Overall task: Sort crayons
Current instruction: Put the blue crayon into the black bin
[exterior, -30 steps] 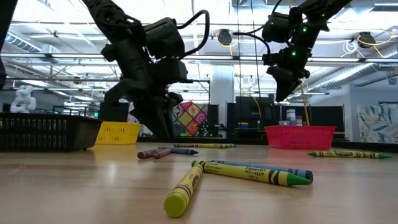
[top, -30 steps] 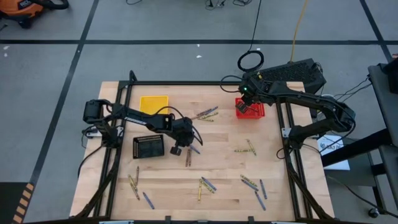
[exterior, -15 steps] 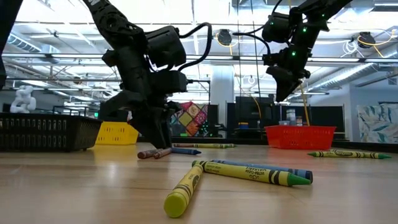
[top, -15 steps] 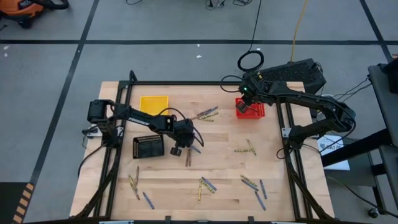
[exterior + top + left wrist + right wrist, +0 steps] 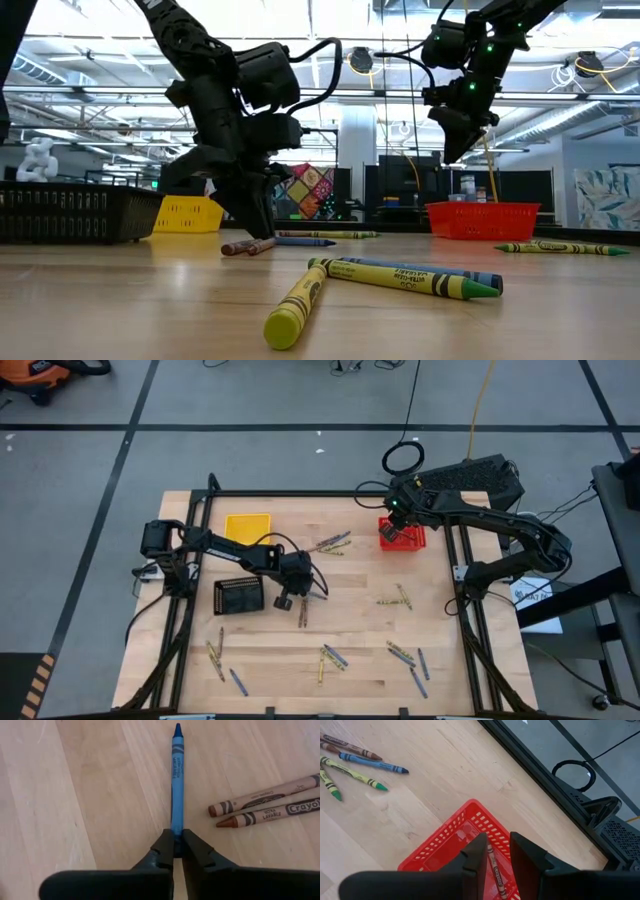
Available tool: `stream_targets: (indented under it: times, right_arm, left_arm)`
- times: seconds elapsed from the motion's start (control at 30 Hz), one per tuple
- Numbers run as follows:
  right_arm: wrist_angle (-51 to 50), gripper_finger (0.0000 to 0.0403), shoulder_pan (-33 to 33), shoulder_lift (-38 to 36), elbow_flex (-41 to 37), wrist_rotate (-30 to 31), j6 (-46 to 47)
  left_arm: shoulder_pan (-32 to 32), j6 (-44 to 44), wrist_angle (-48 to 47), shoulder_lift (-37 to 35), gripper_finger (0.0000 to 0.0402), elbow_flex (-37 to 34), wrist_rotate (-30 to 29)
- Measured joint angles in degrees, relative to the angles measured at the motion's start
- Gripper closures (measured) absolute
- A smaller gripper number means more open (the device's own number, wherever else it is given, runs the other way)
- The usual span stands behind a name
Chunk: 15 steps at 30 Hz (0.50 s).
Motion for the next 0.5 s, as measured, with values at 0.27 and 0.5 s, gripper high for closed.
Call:
stream_targets:
  times: [0.27,0.5]
  right_arm:
    - [0.0,0.0332,0.0,0.0,0.0,0.0,0.0]
    - [0.0,0.0332,0.0,0.0,0.0,0.0,0.0]
  left_arm:
    - [0.0,0.2,-1.2,-1.3,0.0398,-0.1,0.1]
    - [0.0,-0.1,-3.5,-4.4,0.0399,-0.5,0.5]
